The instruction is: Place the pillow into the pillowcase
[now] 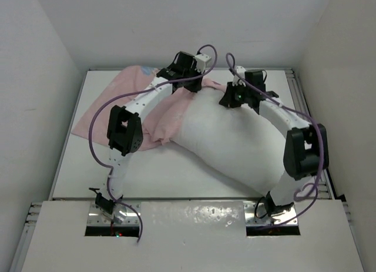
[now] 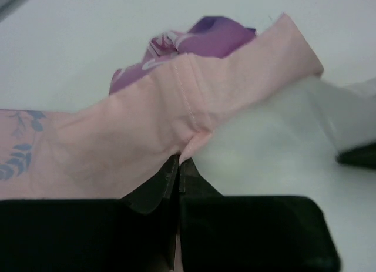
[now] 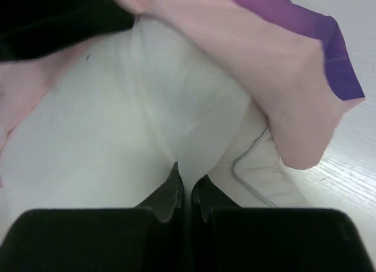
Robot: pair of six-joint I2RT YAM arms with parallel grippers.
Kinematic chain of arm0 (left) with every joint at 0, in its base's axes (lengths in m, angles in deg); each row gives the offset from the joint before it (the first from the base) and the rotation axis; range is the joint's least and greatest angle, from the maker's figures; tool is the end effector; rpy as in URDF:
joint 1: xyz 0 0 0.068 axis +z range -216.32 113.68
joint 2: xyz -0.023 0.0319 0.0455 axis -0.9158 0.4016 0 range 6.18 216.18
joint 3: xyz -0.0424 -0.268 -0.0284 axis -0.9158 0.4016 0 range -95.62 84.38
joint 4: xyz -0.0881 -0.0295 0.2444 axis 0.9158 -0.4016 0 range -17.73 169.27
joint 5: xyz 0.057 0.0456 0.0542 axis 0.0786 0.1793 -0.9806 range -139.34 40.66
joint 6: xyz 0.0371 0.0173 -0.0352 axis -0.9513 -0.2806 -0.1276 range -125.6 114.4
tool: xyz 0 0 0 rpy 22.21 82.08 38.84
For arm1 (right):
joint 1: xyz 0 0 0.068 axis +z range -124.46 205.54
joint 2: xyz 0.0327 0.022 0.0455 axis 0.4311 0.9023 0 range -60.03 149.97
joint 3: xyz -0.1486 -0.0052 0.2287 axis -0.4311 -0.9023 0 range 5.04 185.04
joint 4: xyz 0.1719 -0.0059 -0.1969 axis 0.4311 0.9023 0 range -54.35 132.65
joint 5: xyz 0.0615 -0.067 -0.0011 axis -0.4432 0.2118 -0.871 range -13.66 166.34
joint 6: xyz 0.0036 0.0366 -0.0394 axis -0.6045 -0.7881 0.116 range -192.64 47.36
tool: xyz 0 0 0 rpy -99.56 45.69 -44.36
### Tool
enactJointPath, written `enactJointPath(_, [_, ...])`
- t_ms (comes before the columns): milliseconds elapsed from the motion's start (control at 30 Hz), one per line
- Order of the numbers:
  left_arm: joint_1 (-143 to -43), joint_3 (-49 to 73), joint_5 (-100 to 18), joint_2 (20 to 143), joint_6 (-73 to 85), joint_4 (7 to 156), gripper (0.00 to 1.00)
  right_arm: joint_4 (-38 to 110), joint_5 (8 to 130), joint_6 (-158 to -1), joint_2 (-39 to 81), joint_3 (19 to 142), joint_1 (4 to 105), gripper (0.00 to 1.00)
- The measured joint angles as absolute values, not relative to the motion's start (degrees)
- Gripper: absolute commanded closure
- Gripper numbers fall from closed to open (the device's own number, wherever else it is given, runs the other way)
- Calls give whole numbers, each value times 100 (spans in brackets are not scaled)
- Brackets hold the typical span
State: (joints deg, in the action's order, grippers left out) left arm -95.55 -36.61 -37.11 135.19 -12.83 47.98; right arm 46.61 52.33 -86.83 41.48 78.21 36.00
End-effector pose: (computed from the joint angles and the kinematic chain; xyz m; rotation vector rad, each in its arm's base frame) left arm 0.4513 -0.2611 0.2749 0.8208 2.1236 -0.4445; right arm 0.3900 0.0868 0.2412 -0.1545 2.2753 0.7010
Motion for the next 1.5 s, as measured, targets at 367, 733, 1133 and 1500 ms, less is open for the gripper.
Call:
enactJointPath(367, [-9739, -4212, -3263, 12907, -1484, 4088, 100, 3973, 6717, -8237, 2074, 6400, 5077, 100])
enactJointPath(733, [-10366, -4282, -2369, 12722, -2091, 3432, 100, 3450, 8142, -8983, 1986, 6157, 5307, 100])
enactJointPath(1133, [-10371, -4212, -1997, 12682, -2507, 3419, 93, 3048, 8464, -10344, 1975, 5873, 4918, 100])
enactJointPath(1500, [-10318, -4131, -2227, 12643, -2336, 3616, 0, 3533, 8278, -11479, 2987, 6531, 3973, 17])
